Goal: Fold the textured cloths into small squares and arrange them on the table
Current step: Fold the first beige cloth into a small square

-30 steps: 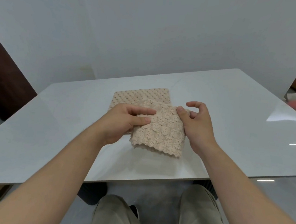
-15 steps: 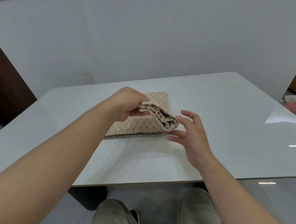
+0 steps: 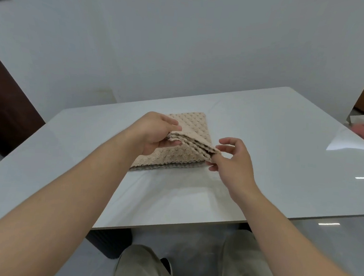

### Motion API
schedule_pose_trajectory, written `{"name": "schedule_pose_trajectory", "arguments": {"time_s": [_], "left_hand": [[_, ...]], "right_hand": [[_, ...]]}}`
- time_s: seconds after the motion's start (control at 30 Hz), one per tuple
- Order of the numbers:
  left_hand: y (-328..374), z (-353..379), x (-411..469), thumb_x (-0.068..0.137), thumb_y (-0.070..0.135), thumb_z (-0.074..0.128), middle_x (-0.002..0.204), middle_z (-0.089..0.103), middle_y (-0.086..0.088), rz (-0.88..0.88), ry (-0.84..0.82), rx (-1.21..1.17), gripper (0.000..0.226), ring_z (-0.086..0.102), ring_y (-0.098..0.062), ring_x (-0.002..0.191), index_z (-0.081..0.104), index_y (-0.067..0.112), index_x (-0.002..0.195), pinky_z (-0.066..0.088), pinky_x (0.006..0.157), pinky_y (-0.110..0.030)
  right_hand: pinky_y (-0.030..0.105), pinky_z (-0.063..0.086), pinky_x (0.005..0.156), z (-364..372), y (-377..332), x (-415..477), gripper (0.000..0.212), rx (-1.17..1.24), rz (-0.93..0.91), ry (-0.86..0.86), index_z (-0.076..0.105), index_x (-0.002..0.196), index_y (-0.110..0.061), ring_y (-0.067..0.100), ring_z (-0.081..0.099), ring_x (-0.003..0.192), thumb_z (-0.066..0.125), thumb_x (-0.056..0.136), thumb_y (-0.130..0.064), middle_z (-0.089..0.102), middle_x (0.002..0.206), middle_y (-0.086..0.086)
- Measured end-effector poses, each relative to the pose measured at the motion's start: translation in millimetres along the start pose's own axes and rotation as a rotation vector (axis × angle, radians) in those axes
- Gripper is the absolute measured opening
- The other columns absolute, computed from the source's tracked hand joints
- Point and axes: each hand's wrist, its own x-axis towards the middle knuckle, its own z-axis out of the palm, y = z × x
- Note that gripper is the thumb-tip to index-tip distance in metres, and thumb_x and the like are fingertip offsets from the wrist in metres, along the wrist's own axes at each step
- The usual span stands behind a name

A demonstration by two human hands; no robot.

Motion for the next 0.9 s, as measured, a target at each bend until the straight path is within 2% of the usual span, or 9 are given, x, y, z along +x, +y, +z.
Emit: {"name": "schedule_pose_trajectory", "arguments": {"time_s": [0.1, 0.23, 0.3, 0.37, 0.47, 0.53, 0.63, 0.73, 0.9], "left_hand": [[-5, -8, 3, 0.099, -0.006, 0.057, 0.128, 0.060, -0.018, -0.005, 0.014, 0.103, 0.026, 0.069, -0.013, 0.053, 0.066, 0.004, 0.122, 0.052, 0.047, -0.018], [-9, -10, 4, 0.100, -0.008, 0.053, 0.130, 0.060, -0.018, -0.002, 0.023, 0.131, 0.029, 0.066, -0.014, 0.056, 0.068, 0.007, 0.120, 0.050, 0.045, -0.018], [-8, -8, 0, 0.098, -0.005, 0.059, 0.133, 0.055, -0.012, 0.027, 0.012, 0.140, 0.029, 0.061, -0.016, 0.069, 0.068, 0.007, 0.123, 0.052, 0.049, -0.018], [-7, -5, -4, 0.096, 0.000, 0.066, 0.138, 0.049, -0.009, 0.073, -0.018, 0.162, 0.034, 0.063, -0.017, 0.077, 0.066, 0.008, 0.129, 0.054, 0.054, -0.019], [-2, -2, -11, 0.096, 0.005, 0.068, 0.139, 0.047, -0.007, 0.178, -0.049, 0.213, 0.041, 0.067, -0.016, 0.084, 0.062, 0.009, 0.136, 0.056, 0.056, -0.019], [2, 1, -14, 0.096, 0.006, 0.068, 0.137, 0.050, -0.006, 0.252, -0.064, 0.246, 0.044, 0.066, -0.017, 0.092, 0.060, 0.009, 0.139, 0.056, 0.056, -0.019], [9, 6, -21, 0.096, 0.007, 0.068, 0.135, 0.052, -0.002, 0.318, -0.116, 0.275, 0.045, 0.065, -0.020, 0.094, 0.059, 0.010, 0.141, 0.056, 0.056, -0.019], [12, 14, -26, 0.097, 0.008, 0.067, 0.136, 0.054, 0.002, 0.367, -0.144, 0.316, 0.046, 0.068, -0.014, 0.091, 0.058, 0.010, 0.142, 0.057, 0.057, -0.020], [7, 19, -29, 0.096, 0.006, 0.068, 0.138, 0.057, -0.001, 0.362, -0.152, 0.298, 0.046, 0.070, -0.014, 0.084, 0.059, 0.009, 0.141, 0.057, 0.057, -0.021]], "right_hand": [[0.021, 0.056, 0.060, -8, 1, -3, 0.035, -0.158, -0.091, -0.056, 0.052, 0.111, -0.026, 0.017, 0.075, 0.068, 0.060, 0.090, 0.002, 0.061, 0.113, -0.006], [0.022, 0.058, 0.065, -12, 3, -3, 0.030, -0.220, -0.134, -0.110, 0.052, 0.109, -0.025, 0.019, 0.075, 0.067, 0.054, 0.095, 0.002, 0.060, 0.115, -0.007], [0.028, 0.061, 0.072, -12, 6, -2, 0.029, -0.115, -0.041, -0.145, 0.053, 0.111, -0.021, 0.024, 0.077, 0.073, 0.060, 0.095, 0.002, 0.062, 0.118, -0.002], [0.037, 0.063, 0.079, -14, 8, 1, 0.034, 0.123, 0.128, -0.200, 0.054, 0.116, -0.012, 0.032, 0.077, 0.085, 0.064, 0.092, 0.010, 0.064, 0.122, 0.009], [0.048, 0.060, 0.086, -18, 6, 6, 0.050, 0.495, 0.371, -0.259, 0.051, 0.125, -0.006, 0.040, 0.072, 0.103, 0.047, 0.086, 0.024, 0.068, 0.124, 0.022], [0.052, 0.059, 0.088, -20, 1, 11, 0.052, 0.582, 0.471, -0.243, 0.052, 0.127, -0.008, 0.044, 0.071, 0.105, 0.041, 0.081, 0.013, 0.068, 0.124, 0.023], [0.051, 0.060, 0.079, -17, -8, 21, 0.034, 0.445, 0.566, -0.218, 0.056, 0.123, -0.005, 0.045, 0.071, 0.101, 0.050, 0.092, -0.018, 0.070, 0.120, 0.024], [0.045, 0.061, 0.068, -10, -17, 29, 0.052, 0.216, 0.539, -0.232, 0.061, 0.116, -0.005, 0.040, 0.073, 0.098, 0.043, 0.104, -0.053, 0.074, 0.109, 0.021], [0.028, 0.054, 0.050, 4, -12, 24, 0.055, -0.060, 0.345, -0.153, 0.066, 0.110, -0.012, 0.024, 0.067, 0.079, 0.032, 0.106, -0.055, 0.071, 0.098, 0.009]]}}
